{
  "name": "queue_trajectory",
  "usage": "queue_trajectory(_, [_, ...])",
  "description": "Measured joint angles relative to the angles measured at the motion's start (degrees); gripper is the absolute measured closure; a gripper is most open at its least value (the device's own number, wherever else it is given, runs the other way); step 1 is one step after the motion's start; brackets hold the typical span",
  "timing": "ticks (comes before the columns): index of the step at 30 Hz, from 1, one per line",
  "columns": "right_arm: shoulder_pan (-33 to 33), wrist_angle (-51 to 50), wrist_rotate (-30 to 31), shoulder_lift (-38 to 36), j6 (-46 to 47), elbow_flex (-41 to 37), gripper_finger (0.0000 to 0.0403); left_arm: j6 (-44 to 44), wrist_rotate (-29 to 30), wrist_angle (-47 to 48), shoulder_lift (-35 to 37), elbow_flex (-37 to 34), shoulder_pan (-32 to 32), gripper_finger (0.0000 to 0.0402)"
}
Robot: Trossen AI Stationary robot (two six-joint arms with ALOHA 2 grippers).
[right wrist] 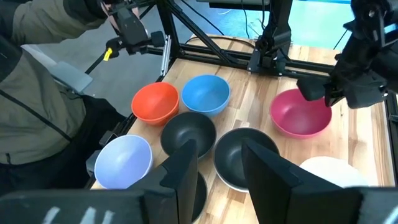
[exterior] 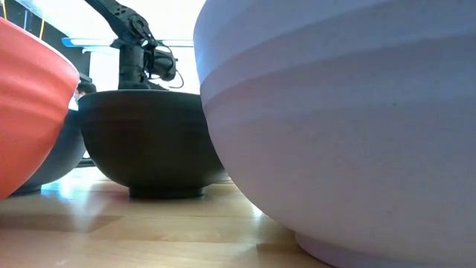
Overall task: Nest bowls inside each other
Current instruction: Stack the pink bowl on top of the black bowl
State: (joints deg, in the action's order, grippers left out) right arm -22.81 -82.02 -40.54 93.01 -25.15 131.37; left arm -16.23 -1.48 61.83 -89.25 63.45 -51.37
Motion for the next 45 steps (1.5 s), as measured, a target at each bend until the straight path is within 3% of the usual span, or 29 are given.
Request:
queue_trajectory(9, [-0.01, -0.02, 1.15, 0.04, 0.00, 0.00, 0.0284, -0.42, -3.70, 7.15, 0.00, 11.24, 1.72, 0.0401])
queue_trajectory(21, [-0.02, -0.53, 3.26, 0.04, -0.46, 0.00, 0.0284, 1.68, -10.50, 8.62, 0.00, 21.59, 10.28, 0.0401])
queue_trajectory(33, [-0.02, -0.56, 3.26, 0.04, -0.43, 0.00, 0.0284, 5.17, -13.42, 2.52, -0.35, 23.66, 19.94, 0.0401])
queue_trajectory(45, [-0.02, -2.24, 3.26, 0.04, 0.68, 0.00, 0.0284, 6.16, -13.46, 1.31, -11.55, 24.72, 24.19, 0.0401])
